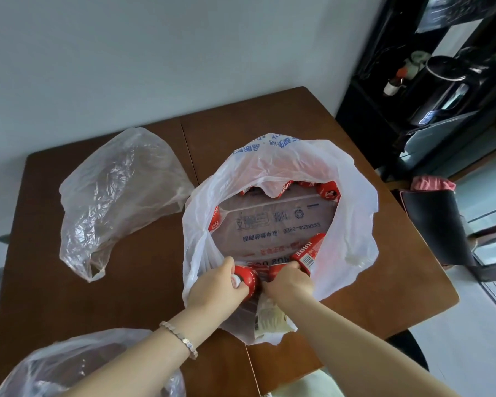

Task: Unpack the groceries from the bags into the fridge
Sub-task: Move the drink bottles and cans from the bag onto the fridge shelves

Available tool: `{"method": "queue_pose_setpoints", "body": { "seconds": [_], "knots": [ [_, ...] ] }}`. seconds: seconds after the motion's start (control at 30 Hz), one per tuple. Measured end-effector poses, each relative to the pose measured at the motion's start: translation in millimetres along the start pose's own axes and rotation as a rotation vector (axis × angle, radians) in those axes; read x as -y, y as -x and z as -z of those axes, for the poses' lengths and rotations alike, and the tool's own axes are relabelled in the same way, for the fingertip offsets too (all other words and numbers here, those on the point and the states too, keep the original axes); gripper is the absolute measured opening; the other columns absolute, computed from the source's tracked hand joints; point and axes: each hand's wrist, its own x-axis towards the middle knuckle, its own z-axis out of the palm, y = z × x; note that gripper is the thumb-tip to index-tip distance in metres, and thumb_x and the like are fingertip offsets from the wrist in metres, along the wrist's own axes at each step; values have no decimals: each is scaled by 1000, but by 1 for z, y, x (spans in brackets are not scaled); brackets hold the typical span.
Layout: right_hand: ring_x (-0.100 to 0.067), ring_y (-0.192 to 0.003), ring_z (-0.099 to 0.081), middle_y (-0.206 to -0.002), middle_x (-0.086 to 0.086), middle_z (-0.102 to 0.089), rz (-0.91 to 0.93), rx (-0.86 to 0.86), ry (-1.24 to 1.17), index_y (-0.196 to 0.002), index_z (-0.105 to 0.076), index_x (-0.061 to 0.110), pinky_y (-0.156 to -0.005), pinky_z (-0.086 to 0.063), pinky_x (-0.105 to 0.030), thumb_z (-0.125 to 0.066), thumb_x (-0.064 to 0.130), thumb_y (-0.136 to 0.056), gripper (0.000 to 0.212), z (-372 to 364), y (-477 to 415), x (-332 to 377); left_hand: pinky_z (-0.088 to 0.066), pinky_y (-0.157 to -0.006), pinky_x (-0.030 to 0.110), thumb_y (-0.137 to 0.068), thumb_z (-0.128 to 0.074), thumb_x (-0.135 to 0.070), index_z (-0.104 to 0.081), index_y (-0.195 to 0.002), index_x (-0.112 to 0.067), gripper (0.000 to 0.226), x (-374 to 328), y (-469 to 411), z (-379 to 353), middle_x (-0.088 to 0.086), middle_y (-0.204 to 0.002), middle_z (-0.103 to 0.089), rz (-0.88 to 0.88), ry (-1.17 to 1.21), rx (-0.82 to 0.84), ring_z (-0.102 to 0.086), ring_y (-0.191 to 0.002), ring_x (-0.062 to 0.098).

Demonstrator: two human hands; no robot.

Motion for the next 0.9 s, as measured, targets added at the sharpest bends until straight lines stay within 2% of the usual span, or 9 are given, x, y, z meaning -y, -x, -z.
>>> {"method": "queue_pose_setpoints", "body": {
  "seconds": [0.1,0.17,0.3,0.4,0.5,0.57,0.73,0.83,0.9],
  "knots": [
    [-21,-92,-65,-105,-1,-63,63,-69,-56,-122,-49,15,-78,-56,-30,-63,57,-78,62,3,-6,-6,-50,-72,28,-90,-47,-41,-38,-106,-24,25,2,-3,-1,1,-103,-62,6,-33,-4,-61,-93,18],
    [-16,-77,-65,-85,3,-66,102,-28,-90,-100,-61,18,-71,-57,-27,-68,57,-72,49,8,-9,-13,-50,-74,25,-90,-48,-45,-38,-118,-25,35,3,-4,-4,-2,-109,-60,12,-53,-12,-61,-97,17],
    [-7,-63,-63,-72,8,-64,181,34,-146,-81,-58,25,-58,-54,-20,-71,63,-64,43,14,-5,-27,-49,-74,23,-88,-48,-50,-37,-119,-28,39,3,-2,-11,-4,-109,-60,14,-50,-57,-60,-95,15],
    [-5,-69,-63,-78,14,-65,288,-14,-204,-93,-55,30,-64,-57,-21,-71,70,-58,55,21,7,-33,-42,-64,19,-88,-49,-50,-37,-112,-28,35,-1,-3,-9,-6,-101,-59,5,-52,-58,-59,-87,12],
    [-7,-87,-62,-97,14,-63,407,-120,-166,-112,-47,30,-74,-54,-23,-71,71,-57,72,41,25,-33,-32,-49,15,-89,-51,-46,-34,-101,-26,28,-7,-4,-3,-7,-86,-53,9,-4,-26,-51,-70,8],
    [-8,-91,-61,-102,14,-63,486,-196,-167,-116,-46,30,-78,-54,-24,-71,69,-58,74,61,38,-31,-28,-46,16,-91,-51,-40,-36,-101,-24,24,-11,-4,3,-6,-80,-51,19,80,31,-48,-64,7],
    [-7,-98,-61,-107,16,-62,572,-364,-220,-118,-45,33,-77,-50,-18,-71,66,-63,70,107,76,-42,-33,-54,17,-87,-52,-39,-40,-91,-23,21,-23,2,19,-8,-76,-52,-50,82,72,-55,-75,11],
    [-8,-104,-59,-114,15,-61,529,-474,-261,-123,-43,34,-79,-45,-17,-70,66,-64,73,126,99,-61,-41,-66,22,-85,-53,-46,-43,-93,-25,25,-46,10,44,-9,-84,-56,-223,-61,34,-55,-79,11],
    [-8,-106,-58,-118,14,-59,466,-539,-306,-126,-42,35,-79,-42,-13,-71,64,-65,74,135,113,-80,-44,-66,22,-85,-54,-48,-44,-92,-25,26,-69,16,64,-8,-84,-58,-374,-132,-20,-56,-77,12]
  ]
}}
